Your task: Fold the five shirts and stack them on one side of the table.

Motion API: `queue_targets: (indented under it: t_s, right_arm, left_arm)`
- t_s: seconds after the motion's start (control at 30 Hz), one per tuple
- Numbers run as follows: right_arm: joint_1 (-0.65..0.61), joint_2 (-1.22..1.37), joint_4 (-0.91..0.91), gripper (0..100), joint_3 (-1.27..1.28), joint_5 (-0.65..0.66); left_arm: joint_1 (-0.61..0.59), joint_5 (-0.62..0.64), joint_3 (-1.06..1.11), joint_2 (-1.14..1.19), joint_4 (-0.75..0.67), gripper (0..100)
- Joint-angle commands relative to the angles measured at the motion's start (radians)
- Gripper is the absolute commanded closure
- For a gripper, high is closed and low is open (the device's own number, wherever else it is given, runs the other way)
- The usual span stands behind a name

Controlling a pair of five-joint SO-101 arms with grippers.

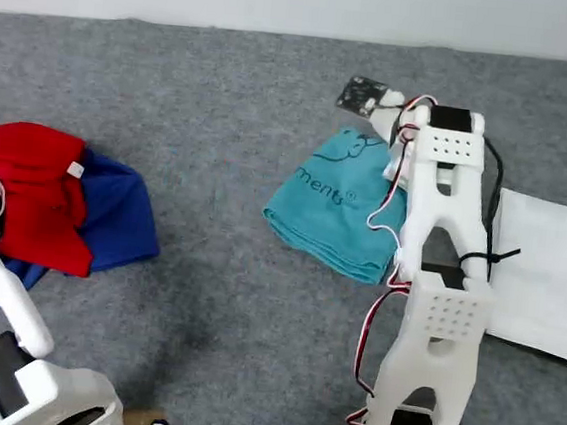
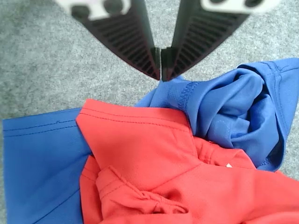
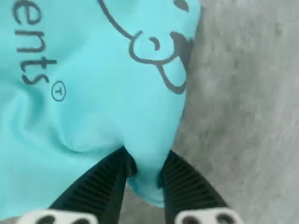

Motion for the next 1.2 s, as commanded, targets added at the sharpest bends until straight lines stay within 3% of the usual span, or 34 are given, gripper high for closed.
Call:
queue_targets:
  t_s: [0.0,0.13,0.33,0.4,0.6,0.73,0.97,1.17]
  right_arm:
    - [-0.010,-0.082,0.090,80.4,-0.092,-0.166]
    - [-0.008,-0.156,0.194,76.8,-0.135,-0.365]
    - [-0.021,-0.229,0.458,76.8,-0.144,-0.499]
    - [-0.016,-0.231,0.461,77.7,-0.117,-0.572]
    - [0.021,-0.232,0.461,98.9,-0.078,-0.855]
    - [0.015,-0.223,0.460,90.2,-0.046,-0.993]
    - [-0.039,-0.199,0.437,60.5,-0.006,-1.226]
    - [-0.084,-0.068,0.317,58.2,-0.006,-1.335]
  left_arm:
    - [0.008,-0.012,-0.008,-0.043,-0.035,98]
    - [0.008,-0.012,-0.008,-0.043,-0.043,98]
    - [0.008,-0.008,-0.008,-0.044,-0.035,98]
    - [0.008,-0.005,-0.008,-0.044,-0.035,98]
    - [0.008,-0.005,-0.004,-0.044,0.000,98]
    - [0.008,-0.005,-0.010,-0.046,0.064,98]
    - [0.008,-0.005,-0.010,-0.046,0.083,98]
    - [0.008,-0.003,-0.010,-0.046,0.084,98]
